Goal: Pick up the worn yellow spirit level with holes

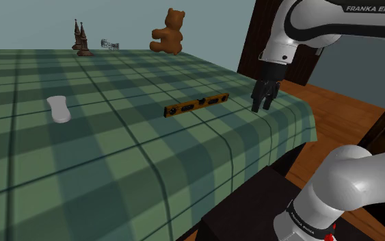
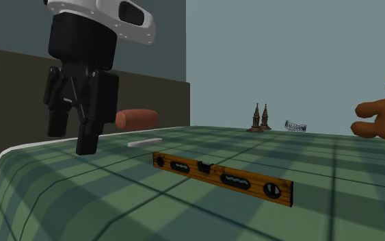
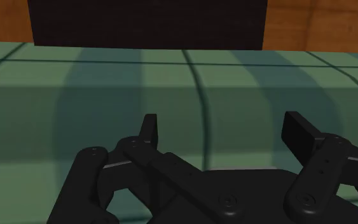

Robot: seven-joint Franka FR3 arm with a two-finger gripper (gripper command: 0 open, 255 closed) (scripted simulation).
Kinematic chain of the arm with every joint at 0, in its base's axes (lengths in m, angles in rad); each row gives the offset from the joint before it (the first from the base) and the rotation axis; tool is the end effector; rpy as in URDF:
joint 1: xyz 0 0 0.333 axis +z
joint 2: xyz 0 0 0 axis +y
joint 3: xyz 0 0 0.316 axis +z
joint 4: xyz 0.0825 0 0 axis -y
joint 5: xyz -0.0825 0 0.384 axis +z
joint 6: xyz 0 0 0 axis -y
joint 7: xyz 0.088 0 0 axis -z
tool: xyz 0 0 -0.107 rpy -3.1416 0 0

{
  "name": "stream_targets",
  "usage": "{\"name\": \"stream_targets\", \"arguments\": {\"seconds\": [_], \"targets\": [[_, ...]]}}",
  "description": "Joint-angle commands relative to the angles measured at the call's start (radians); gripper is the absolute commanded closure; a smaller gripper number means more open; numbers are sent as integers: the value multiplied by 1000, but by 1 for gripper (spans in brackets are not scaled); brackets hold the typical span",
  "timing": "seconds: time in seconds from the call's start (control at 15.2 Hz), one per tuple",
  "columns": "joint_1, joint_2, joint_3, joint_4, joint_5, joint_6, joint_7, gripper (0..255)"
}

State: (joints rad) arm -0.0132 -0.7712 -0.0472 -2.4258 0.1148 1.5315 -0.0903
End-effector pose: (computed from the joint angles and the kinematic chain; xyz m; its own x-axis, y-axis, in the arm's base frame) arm 0.3028 -0.0088 0.5510 0.9927 0.0511 -0.1091 0.0335 -0.9870 -0.1572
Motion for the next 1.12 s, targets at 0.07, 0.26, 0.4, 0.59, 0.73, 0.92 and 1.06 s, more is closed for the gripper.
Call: {"name": "stream_targets", "arguments": {"seconds": [0.07,0.26,0.4,0.59,0.73,0.92,1.06], "targets": [[8,20,-23,1,-23,22,-65,0],[37,90,-92,14,-85,91,-253,0],[59,145,-136,33,-117,139,-377,0],[94,238,-197,74,-150,211,-559,0],[119,304,-233,109,-161,257,-679,0],[157,409,-280,173,-161,320,-859,0],[182,481,-307,221,-149,357,-979,0]]}}
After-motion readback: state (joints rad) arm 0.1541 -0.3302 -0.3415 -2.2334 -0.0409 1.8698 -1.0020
